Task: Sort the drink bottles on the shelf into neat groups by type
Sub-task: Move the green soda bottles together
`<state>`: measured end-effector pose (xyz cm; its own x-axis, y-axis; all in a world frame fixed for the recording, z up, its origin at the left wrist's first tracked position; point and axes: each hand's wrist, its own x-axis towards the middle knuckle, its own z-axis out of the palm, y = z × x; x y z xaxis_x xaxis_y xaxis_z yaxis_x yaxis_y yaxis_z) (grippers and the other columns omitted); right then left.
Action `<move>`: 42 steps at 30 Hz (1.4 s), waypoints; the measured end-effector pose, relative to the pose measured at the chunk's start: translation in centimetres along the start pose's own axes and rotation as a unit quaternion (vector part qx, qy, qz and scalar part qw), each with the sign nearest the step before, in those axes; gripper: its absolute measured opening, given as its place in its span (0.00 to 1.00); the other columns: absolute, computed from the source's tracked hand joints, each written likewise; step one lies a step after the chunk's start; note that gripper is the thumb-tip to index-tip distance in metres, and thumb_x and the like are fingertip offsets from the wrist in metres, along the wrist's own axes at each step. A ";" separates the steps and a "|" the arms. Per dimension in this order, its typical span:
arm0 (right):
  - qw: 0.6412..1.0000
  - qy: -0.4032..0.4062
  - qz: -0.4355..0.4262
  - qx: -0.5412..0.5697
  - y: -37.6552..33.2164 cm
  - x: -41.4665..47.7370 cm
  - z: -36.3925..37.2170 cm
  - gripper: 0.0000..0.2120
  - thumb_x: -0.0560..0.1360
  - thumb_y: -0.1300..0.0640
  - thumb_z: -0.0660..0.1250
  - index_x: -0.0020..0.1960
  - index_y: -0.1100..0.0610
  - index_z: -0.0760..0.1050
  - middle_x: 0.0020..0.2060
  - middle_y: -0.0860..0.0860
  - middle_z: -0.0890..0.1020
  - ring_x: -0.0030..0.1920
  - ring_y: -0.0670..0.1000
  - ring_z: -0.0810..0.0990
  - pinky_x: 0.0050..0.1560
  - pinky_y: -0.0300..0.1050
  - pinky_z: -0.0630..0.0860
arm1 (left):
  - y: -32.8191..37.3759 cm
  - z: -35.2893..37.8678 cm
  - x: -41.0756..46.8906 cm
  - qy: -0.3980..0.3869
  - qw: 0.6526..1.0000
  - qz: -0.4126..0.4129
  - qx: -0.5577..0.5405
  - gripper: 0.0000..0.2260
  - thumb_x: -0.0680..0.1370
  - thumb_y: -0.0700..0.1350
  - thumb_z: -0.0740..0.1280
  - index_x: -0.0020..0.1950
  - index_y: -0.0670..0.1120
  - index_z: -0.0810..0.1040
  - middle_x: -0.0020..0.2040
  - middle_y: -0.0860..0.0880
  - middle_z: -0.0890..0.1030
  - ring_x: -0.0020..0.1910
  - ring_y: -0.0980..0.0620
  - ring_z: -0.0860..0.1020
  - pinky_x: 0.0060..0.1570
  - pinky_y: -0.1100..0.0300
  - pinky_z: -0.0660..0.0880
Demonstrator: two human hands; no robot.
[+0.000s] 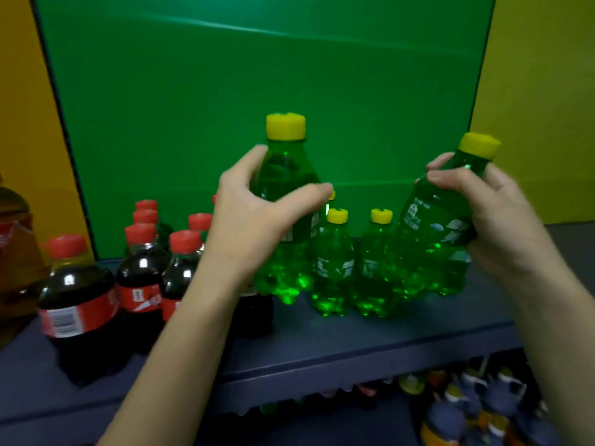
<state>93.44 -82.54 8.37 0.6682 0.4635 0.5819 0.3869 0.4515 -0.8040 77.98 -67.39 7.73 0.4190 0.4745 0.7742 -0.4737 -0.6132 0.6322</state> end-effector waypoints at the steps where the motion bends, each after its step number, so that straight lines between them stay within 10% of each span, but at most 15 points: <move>1: 1.000 -0.002 0.007 -0.007 0.6 0.0 -0.9 0.08 0.72 0.63 0.65 0.41 0.50 0.74 0.39 0.51 0.77 0.34 0.46 0.77 0.31 0.35 0.75 | -0.8 1.1 -0.5 0.002 1.000 -0.014 0.004 0.13 0.62 0.45 0.75 0.39 0.43 0.75 0.32 0.53 0.79 0.33 0.56 0.76 0.36 0.59 0.76; 13: 0.992 -0.031 0.070 -0.100 9.2 0.6 -5.2 0.06 0.70 0.59 0.70 0.42 0.50 0.76 0.42 0.45 0.82 0.50 0.49 0.80 0.60 0.55 0.74 | -7.6 8.0 -4.5 0.133 0.972 -0.097 0.167 0.22 0.60 0.58 0.73 0.50 0.54 0.74 0.43 0.69 0.69 0.44 0.67 0.70 0.45 0.76 0.64; 21: 0.981 0.017 0.011 -0.195 11.5 0.4 -4.8 0.22 0.70 0.44 0.69 0.57 0.51 0.64 0.55 0.46 0.70 0.57 0.49 0.70 0.53 0.40 0.66 | -10.7 8.8 -4.7 0.191 0.958 -0.071 0.203 0.23 0.62 0.56 0.75 0.50 0.51 0.71 0.46 0.57 0.72 0.47 0.69 0.71 0.47 0.80 0.63; 27: 0.978 -0.012 -0.096 -0.183 14.0 -1.5 -4.7 0.25 0.73 0.37 0.56 0.66 0.45 0.55 0.61 0.31 0.61 0.62 0.27 0.59 0.58 0.18 0.55 | -11.8 9.3 -5.0 0.166 0.958 -0.108 0.207 0.27 0.66 0.54 0.75 0.59 0.53 0.66 0.59 0.50 0.74 0.59 0.52 0.73 0.60 0.59 0.70; 34: 0.950 -0.064 -0.086 -0.293 15.3 -4.5 -6.2 0.40 0.71 0.43 0.62 0.71 0.39 0.37 0.70 0.43 0.55 0.65 0.36 0.54 0.65 0.42 0.58 | -12.2 8.0 -8.2 0.044 0.941 -0.148 0.301 0.32 0.71 0.50 0.72 0.69 0.45 0.60 0.64 0.50 0.69 0.63 0.55 0.68 0.59 0.68 0.62; 42: 0.936 -0.057 -0.051 -0.343 15.5 -3.6 -5.8 0.42 0.72 0.50 0.68 0.76 0.52 0.45 0.70 0.52 0.59 0.67 0.55 0.65 0.58 0.50 0.68 | -12.2 7.1 -7.8 0.034 0.927 -0.147 0.342 0.29 0.70 0.51 0.72 0.66 0.45 0.66 0.62 0.51 0.75 0.61 0.54 0.72 0.54 0.69 0.65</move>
<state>100.69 -81.61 -6.91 0.5475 0.5411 0.6383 0.7887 -0.0790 -0.6096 85.99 -68.09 -6.21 0.3909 0.7091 0.5868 0.2659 -0.6973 0.6656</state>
